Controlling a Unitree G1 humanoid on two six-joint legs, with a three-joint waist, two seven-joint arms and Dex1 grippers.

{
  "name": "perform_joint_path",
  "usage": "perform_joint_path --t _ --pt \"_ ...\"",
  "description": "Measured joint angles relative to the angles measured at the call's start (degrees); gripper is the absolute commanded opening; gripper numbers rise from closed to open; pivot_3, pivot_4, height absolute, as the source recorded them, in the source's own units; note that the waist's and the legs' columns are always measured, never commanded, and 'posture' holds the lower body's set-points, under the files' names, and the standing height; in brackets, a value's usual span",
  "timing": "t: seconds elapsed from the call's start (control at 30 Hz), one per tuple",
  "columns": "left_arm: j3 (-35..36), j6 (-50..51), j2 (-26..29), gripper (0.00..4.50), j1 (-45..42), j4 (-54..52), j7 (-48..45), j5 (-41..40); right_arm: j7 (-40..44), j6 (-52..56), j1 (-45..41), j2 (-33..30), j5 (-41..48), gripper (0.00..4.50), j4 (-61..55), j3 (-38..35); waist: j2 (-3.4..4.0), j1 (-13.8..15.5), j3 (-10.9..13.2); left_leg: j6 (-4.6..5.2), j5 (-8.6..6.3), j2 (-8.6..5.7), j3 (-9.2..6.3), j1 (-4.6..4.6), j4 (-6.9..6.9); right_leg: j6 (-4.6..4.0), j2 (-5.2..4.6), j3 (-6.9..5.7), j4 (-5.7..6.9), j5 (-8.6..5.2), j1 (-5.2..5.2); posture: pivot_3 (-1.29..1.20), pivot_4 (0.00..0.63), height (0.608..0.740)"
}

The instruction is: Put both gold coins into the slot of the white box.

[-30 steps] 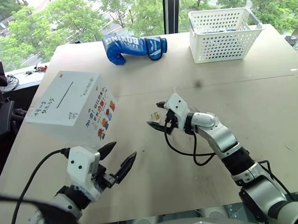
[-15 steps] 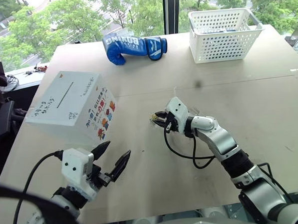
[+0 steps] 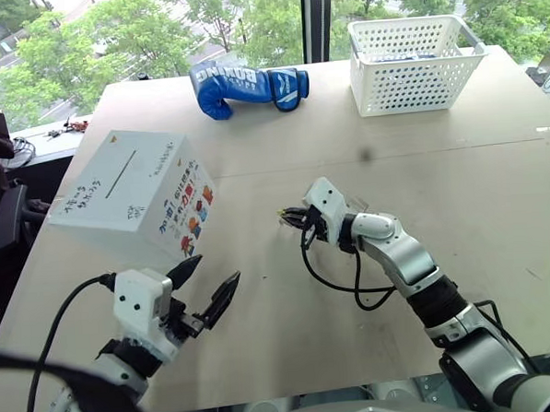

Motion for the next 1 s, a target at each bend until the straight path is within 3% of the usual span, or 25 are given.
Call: perform_joint_path --t 0.2,0.4,0.63,0.67,0.7,0.9,0.93,1.0 --pt "-2.2 3.2 -3.4 3.86 -6.3 0.9 2.3 -8.9 3.7 4.3 0.3 3.2 10.8 0.02 -4.6 -5.6 0.0 0.0 0.0 -0.01 -0.01 0.02 -0.02 0.0 0.01 0.0 0.01 0.0 0.0 0.01 0.0 0.0 0.15 0.721" --pt "-2.2 4.2 -9.1 3.86 -12.7 1.5 6.6 -28.7 9.5 19.3 0.4 2.5 29.4 0.02 -13.6 -11.1 0.0 0.0 0.0 -0.01 -0.01 0.05 -0.06 0.01 0.01 0.01 0.02 -0.04 0.01 0.01 0.01 0.0 0.15 0.721" --pt "-2.3 4.1 -9.0 3.86 -12.9 1.5 8.4 -43.1 9.7 31.1 -0.1 1.8 43.0 0.02 -16.4 -14.5 0.0 -0.1 0.0 -0.01 -0.02 0.05 -0.02 0.0 0.01 0.0 0.02 -0.01 0.0 0.01 0.0 0.0 0.15 0.721" --pt "-2.6 4.1 -8.2 3.32 -12.1 1.3 7.7 -45.4 9.5 33.0 -0.6 1.7 45.4 0.0 -16.9 -15.0 0.0 -0.1 0.0 -0.01 -0.02 0.05 -0.02 0.0 0.01 0.0 0.02 -0.01 -0.01 0.01 0.0 0.0 0.15 0.721" --pt "-2.7 4.1 -8.1 3.15 -12.0 1.2 7.6 -45.6 9.5 33.2 -0.7 1.7 45.7 0.0 -17.0 -15.0 0.0 -0.1 0.0 -0.01 -0.02 0.05 -0.02 0.0 0.01 0.0 0.02 -0.01 0.0 0.0 0.0 0.0 0.15 0.721" --pt "-5.4 5.0 -4.8 0.33 -11.4 0.6 5.1 -47.2 8.7 35.8 -1.2 0.7 49.2 0.0 -18.1 -15.2 0.01 0.0 0.0 -0.01 -0.03 0.05 0.0 0.0 0.01 0.0 0.02 0.0 -0.02 0.0 0.0 0.0 0.15 0.721" --pt "-5.9 5.0 -4.7 0.04 -11.6 0.5 4.6 -47.2 8.6 36.1 -1.2 0.4 49.3 0.0 -18.1 -15.3 0.01 0.0 0.0 -0.01 -0.03 0.05 0.0 0.0 0.01 0.0 0.02 0.0 -0.02 0.0 0.0 0.0 0.15 0.721" --pt "-6.2 4.8 -4.5 0.04 -12.1 0.5 4.3 -47.6 8.6 36.4 -1.3 0.0 50.3 0.0 -18.1 -15.7 0.01 0.0 0.0 -0.01 -0.03 0.05 0.0 0.01 0.01 0.0 0.02 0.0 -0.01 0.0 0.0 0.0 0.15 0.721"
